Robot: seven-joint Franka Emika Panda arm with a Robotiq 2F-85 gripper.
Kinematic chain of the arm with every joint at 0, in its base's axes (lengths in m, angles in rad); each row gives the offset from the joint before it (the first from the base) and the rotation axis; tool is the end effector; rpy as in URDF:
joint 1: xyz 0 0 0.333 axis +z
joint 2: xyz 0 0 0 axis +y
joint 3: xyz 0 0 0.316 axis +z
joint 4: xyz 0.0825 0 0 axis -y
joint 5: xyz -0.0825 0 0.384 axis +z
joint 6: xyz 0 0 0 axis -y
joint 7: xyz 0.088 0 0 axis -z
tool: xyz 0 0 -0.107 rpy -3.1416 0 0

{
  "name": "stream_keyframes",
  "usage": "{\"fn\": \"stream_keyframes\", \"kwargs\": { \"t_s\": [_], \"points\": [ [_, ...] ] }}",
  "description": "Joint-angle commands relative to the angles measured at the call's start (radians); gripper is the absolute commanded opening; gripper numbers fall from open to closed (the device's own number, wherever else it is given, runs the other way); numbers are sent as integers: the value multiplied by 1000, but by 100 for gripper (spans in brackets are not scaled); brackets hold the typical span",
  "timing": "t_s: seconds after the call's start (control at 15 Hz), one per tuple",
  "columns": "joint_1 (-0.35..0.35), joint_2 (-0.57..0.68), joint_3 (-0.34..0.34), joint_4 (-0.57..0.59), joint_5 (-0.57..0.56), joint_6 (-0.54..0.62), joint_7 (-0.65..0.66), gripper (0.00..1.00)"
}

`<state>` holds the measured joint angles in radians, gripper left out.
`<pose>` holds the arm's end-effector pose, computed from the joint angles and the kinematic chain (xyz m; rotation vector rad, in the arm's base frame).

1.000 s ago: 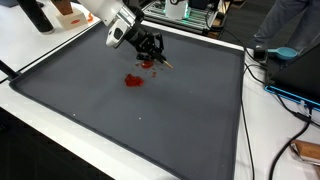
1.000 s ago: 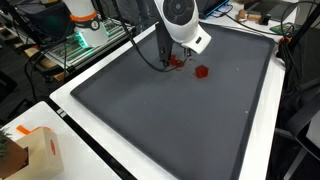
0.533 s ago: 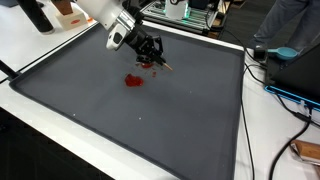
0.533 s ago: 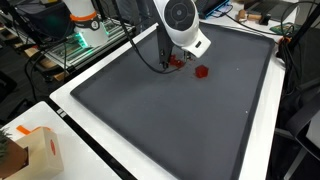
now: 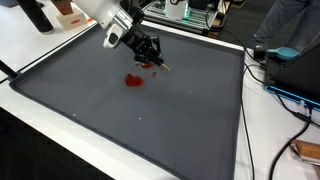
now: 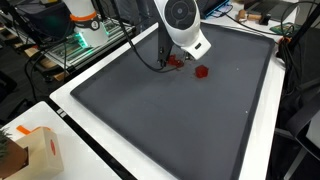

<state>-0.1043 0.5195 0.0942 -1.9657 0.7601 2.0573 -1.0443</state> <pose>0.5766 0.0306 0.1906 -2.3150 -0.6073 0.0482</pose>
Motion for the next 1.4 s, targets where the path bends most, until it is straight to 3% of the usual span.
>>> {"fn": "stream_keyframes", "kwargs": {
  "t_s": [0.0, 0.53, 1.33],
  "points": [
    [7, -17, -17, -6, -25, 2, 67, 3],
    [20, -97, -39, -30, -125, 5, 260, 3],
    [71, -244, -42, -62, -471, 92, 701, 3]
  ]
}}
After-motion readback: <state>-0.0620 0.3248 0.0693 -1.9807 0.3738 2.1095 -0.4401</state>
